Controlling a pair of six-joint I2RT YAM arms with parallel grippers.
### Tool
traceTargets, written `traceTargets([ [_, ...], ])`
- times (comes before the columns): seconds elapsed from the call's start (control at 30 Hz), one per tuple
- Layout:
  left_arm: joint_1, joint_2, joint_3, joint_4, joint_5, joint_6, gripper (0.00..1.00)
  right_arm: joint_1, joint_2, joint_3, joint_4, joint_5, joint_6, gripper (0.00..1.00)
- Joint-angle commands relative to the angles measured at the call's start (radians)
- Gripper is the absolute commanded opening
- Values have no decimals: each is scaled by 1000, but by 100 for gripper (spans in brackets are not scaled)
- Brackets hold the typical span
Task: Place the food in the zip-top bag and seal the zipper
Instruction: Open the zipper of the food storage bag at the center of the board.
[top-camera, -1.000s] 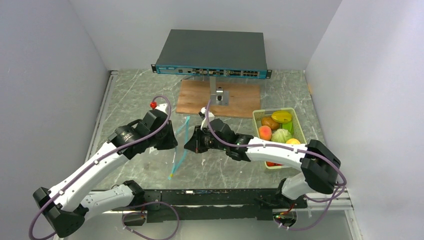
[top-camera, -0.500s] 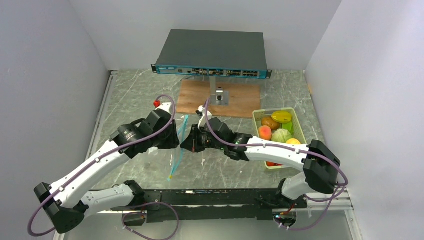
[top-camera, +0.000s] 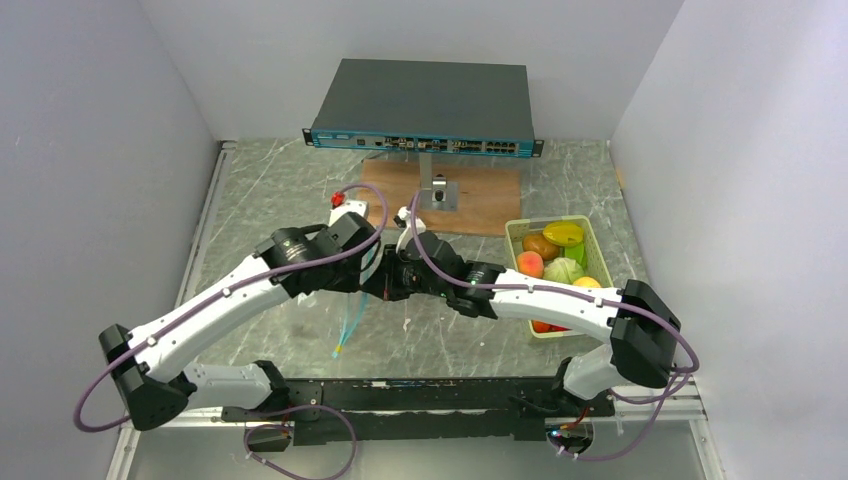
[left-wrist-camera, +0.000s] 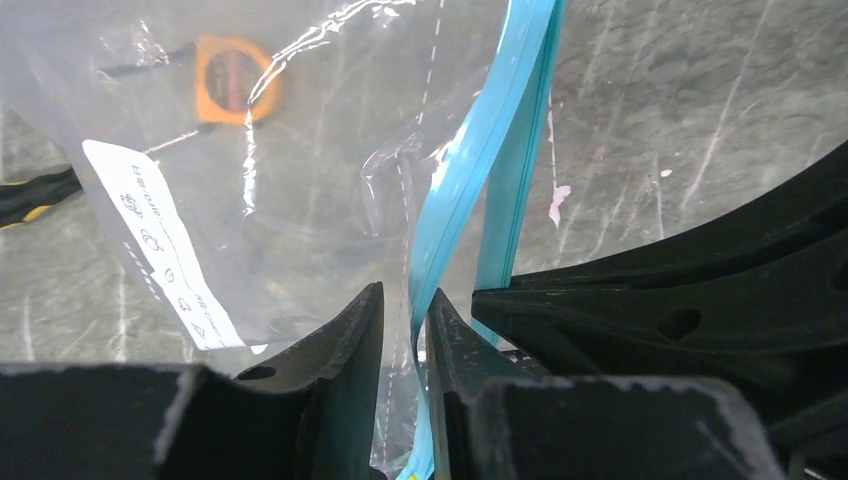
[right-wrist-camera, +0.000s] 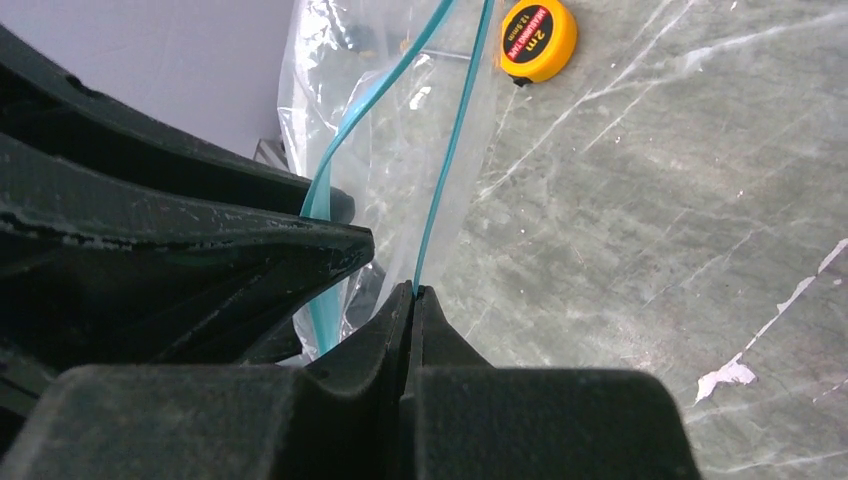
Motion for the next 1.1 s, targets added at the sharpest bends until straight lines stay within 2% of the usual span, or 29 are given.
traceTargets([
  [0.0,-42,38,66,-84,-107,-16,25,6,-28,41,-17,28,35,0],
  [0.23,-41,28,67,-34,-75,61,0,8,-58,48,-141,160,-34,0],
  [0.3,-19,13,52,20,-17,138,0,2,-74,31,-179,203,-72,0],
  [0.5,138,-2,26,124,289,365,0,-21,-121,-24,-282,244,-160,0],
  [0.67,250,79,99,149,531,515,0,-89,-135,-50,-315,168,-165,0],
  [0.8,272,197,143,145,538,581,0,-160,-134,-44,-332,128,-183,0],
  [0.93,282,208,42,279,560,587,0,-230,-141,-43,-395,149,-197,0],
  [1.0,295,179,-27,370,602,583,0,-240,-147,-45,-396,144,-222,7],
  [1.07,305,156,-60,411,574,558,0,-240,-139,-43,-383,113,-244,14],
])
